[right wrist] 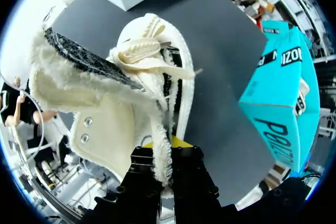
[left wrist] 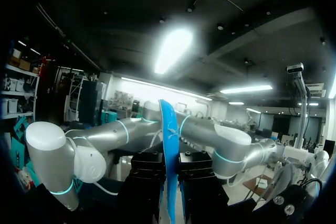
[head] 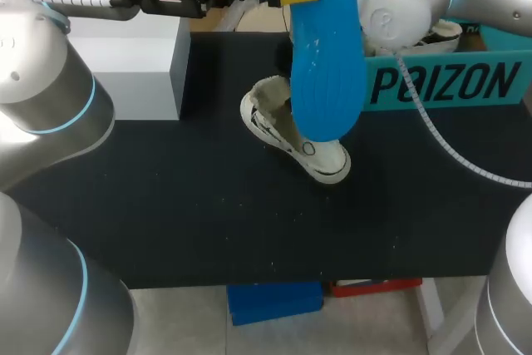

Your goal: Take the shoe out of the shoebox, open the shoe tongue, remove and reinsert the insole, then place the shoe into the shoebox

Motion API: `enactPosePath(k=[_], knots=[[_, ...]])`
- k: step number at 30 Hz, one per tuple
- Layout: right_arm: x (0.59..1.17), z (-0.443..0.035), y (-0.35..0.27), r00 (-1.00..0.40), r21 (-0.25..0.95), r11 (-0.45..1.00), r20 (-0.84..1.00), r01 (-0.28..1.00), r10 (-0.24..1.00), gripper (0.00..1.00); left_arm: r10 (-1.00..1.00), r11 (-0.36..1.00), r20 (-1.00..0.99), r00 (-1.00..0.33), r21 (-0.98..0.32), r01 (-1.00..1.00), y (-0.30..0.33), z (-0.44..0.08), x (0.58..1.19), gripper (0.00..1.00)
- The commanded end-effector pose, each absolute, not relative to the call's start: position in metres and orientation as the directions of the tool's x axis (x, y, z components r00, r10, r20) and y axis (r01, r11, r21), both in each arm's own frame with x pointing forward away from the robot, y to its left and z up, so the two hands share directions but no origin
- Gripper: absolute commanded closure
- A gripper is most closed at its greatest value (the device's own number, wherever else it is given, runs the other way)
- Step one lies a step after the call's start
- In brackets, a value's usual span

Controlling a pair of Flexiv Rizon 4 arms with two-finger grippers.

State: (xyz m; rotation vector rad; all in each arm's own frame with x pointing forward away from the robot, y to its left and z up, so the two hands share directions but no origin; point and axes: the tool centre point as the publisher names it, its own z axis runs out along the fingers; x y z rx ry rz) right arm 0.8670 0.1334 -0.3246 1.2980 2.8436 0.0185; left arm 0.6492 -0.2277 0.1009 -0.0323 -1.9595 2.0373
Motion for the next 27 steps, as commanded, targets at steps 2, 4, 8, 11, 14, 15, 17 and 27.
enactPosePath(k=[2,4,8,11,14,15,17,27], knots=[[0.874,-0.337,0.139,-0.067,-0.007,0.067,0.007,0.998,0.998,1.00,0.236,-0.016,0.198,-0.951,-0.978,-0.207,-0.230,0.101,0.649,1.00],[0.876,-0.340,0.138,-0.036,-0.016,0.036,0.000,0.999,0.999,1.00,0.236,-0.016,0.198,-0.951,-0.978,-0.207,-0.230,0.101,0.649,1.00],[0.879,-0.349,0.137,0.001,-0.037,-0.001,-0.004,0.999,1.000,1.00,0.236,-0.016,0.198,-0.951,-0.978,-0.207,-0.230,0.101,0.649,1.00],[0.880,-0.356,0.137,0.019,-0.049,-0.019,-0.004,0.999,1.000,1.00,0.236,-0.016,0.198,-0.951,-0.978,-0.207,-0.230,0.101,0.649,1.00],[0.881,-0.364,0.139,0.030,-0.066,-0.030,-0.001,0.997,1.000,1.00,0.236,-0.016,0.198,-0.951,-0.978,-0.207,-0.230,0.101,0.649,1.00],[0.881,-0.367,0.139,0.034,-0.069,-0.035,-0.002,0.997,0.999,1.00,0.236,-0.016,0.198,-0.951,-0.978,-0.207,-0.230,0.101,0.649,1.00],[0.882,-0.374,0.139,0.054,-0.081,-0.054,-0.003,0.995,0.999,1.00,0.236,-0.016,0.198,-0.951,-0.978,-0.207,-0.230,0.101,0.649,1.00],[0.881,-0.402,0.133,0.075,-0.096,-0.075,-0.011,0.992,0.997,1.00,0.236,-0.016,0.198,-0.951,-0.978,-0.207,-0.230,0.101,0.649,1.00]])
